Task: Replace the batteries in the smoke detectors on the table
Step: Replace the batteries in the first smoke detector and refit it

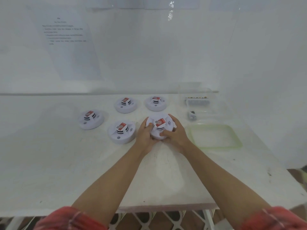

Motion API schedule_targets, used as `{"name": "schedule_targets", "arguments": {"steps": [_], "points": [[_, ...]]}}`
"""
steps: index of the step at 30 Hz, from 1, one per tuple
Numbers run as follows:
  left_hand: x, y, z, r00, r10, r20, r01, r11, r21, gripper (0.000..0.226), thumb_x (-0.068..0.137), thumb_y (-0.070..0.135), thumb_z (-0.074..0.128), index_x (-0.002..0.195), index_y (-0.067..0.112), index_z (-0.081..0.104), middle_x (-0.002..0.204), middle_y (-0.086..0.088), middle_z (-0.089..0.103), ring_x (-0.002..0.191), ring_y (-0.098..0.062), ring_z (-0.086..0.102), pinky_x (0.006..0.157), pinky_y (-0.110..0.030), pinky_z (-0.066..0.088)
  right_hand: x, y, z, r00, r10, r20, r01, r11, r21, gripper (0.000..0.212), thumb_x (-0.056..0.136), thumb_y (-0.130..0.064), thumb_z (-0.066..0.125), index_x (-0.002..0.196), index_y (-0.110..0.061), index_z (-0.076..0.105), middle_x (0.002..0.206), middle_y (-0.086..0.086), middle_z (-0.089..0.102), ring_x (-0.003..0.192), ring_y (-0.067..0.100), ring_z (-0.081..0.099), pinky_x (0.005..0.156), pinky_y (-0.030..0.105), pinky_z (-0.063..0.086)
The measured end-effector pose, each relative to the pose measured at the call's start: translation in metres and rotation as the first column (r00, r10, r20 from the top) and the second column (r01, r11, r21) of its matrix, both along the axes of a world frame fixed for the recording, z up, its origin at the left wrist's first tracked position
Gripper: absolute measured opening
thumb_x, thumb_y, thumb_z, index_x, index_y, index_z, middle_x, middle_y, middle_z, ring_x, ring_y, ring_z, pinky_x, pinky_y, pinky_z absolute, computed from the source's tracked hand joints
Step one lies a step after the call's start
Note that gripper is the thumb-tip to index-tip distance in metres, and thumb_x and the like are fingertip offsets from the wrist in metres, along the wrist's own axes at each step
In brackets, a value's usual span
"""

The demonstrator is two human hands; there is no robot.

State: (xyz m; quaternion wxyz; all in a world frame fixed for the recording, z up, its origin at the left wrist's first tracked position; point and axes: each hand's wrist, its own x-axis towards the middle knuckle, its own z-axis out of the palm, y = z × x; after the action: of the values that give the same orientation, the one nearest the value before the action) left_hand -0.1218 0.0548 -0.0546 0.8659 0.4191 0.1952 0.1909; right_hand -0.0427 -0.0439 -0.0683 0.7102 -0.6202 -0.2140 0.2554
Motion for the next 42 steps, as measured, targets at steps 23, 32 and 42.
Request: {"name": "schedule_targets", "arguments": {"steps": [23, 32, 42], "points": [[-0.001, 0.004, -0.004, 0.998, 0.044, -0.040, -0.044, 0.999, -0.004, 0.037, 0.101, 0.009, 0.034, 0.137, 0.009, 0.043, 0.136, -0.013, 0.052, 0.122, -0.033, 0.051, 0.088, -0.045, 0.049, 0.011, 0.011, -0.007, 0.934, 0.005, -0.358, 0.024, 0.997, 0.075, 0.039, 0.094, -0.023, 0.042, 0.129, -0.014, 0.055, 0.127, 0.009, 0.061, 0.114, 0.026, 0.060, 0.073, 0.029, 0.054], [0.005, 0.007, -0.009, 0.985, 0.108, -0.136, -0.115, 0.993, -0.038, 0.044, 0.099, 0.012, 0.041, 0.143, 0.015, 0.036, 0.141, -0.010, 0.048, 0.124, -0.031, 0.050, 0.082, -0.043, 0.052, 0.002, 0.009, -0.001, 0.940, -0.036, -0.340, 0.075, 0.992, 0.100, 0.045, 0.088, -0.005, 0.032, 0.126, -0.010, 0.057, 0.123, 0.011, 0.064, 0.109, 0.027, 0.062, 0.064, 0.025, 0.056], [0.000, 0.006, -0.011, 0.983, 0.083, -0.162, -0.082, 0.997, 0.010, 0.044, 0.099, 0.017, 0.042, 0.143, 0.017, 0.036, 0.141, -0.007, 0.047, 0.125, -0.029, 0.050, 0.077, -0.036, 0.052, 0.002, 0.006, -0.005, 0.950, -0.010, -0.313, 0.046, 0.993, 0.110, 0.047, 0.082, -0.001, 0.031, 0.119, -0.004, 0.059, 0.119, 0.014, 0.065, 0.107, 0.029, 0.063, 0.070, 0.028, 0.057]]}}
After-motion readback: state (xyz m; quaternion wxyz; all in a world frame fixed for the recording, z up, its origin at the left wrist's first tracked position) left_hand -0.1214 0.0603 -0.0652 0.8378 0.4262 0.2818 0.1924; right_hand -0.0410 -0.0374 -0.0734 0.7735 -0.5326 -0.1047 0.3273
